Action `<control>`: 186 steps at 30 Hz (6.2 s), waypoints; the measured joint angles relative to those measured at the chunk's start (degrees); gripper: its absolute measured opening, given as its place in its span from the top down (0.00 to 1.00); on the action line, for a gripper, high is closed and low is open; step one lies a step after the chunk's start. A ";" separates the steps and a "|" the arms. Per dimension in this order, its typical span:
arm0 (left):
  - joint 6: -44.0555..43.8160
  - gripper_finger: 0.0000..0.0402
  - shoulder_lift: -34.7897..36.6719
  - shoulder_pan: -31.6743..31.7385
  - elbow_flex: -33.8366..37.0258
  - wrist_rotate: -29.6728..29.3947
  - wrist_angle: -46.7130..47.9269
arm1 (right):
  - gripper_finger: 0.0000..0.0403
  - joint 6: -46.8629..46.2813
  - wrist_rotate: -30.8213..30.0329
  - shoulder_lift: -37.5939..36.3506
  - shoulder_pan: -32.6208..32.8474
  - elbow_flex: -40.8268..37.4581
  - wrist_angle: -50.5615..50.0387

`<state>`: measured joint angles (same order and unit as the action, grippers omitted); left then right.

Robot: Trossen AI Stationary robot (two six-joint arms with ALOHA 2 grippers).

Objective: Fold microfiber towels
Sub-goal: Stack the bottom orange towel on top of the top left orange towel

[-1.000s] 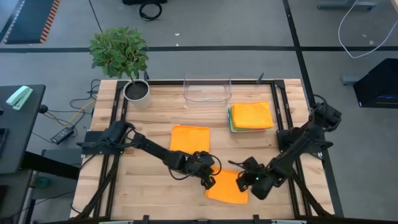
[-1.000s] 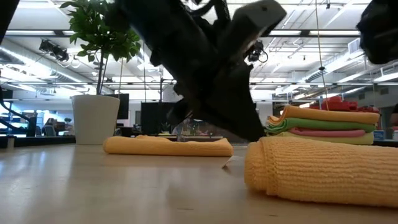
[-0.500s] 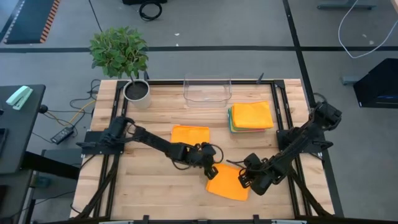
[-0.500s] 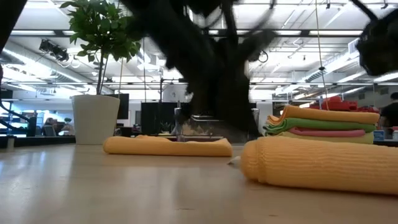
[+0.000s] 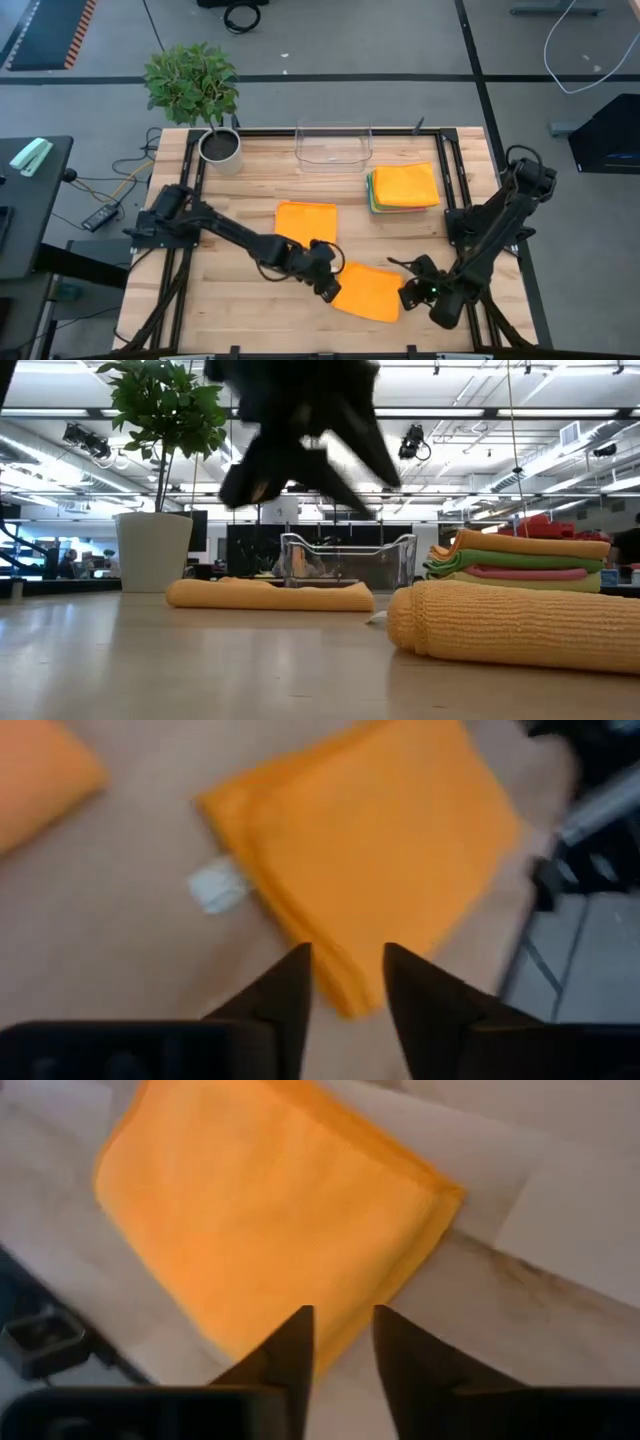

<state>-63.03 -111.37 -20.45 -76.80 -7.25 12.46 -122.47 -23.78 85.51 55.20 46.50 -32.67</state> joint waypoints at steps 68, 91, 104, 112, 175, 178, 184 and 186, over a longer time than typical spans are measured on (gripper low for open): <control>11.69 0.97 12.48 8.16 4.52 -25.74 40.65 | 0.99 60.87 2.42 8.29 -49.47 16.39 13.41; 24.76 0.75 12.92 19.75 17.97 -17.58 28.54 | 0.95 58.91 9.66 17.31 -57.32 16.59 17.91; 16.92 0.38 34.13 17.56 21.96 -14.99 24.91 | 0.52 62.58 13.18 11.78 -59.83 16.63 6.29; -2.80 0.43 41.14 11.13 41.73 -8.46 0.39 | 0.37 58.68 9.45 10.23 -47.66 16.73 5.91; -11.45 0.53 31.49 9.88 47.58 -7.52 -16.13 | 0.42 58.51 13.83 15.76 -47.55 11.96 16.29; -11.34 0.54 31.49 10.14 47.58 -7.56 -16.59 | 0.42 58.14 13.83 15.76 -47.38 11.96 16.56; -11.40 0.56 30.58 10.13 47.61 -7.64 -15.99 | 0.47 56.70 13.68 15.76 -46.28 11.93 16.19; -11.59 0.56 29.58 10.02 47.53 -7.73 -17.36 | 0.50 56.71 13.01 15.76 -46.26 11.93 16.31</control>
<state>-74.62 -81.79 -10.42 -29.26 -14.98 -4.91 -65.76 -10.77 101.27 8.94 58.43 -16.36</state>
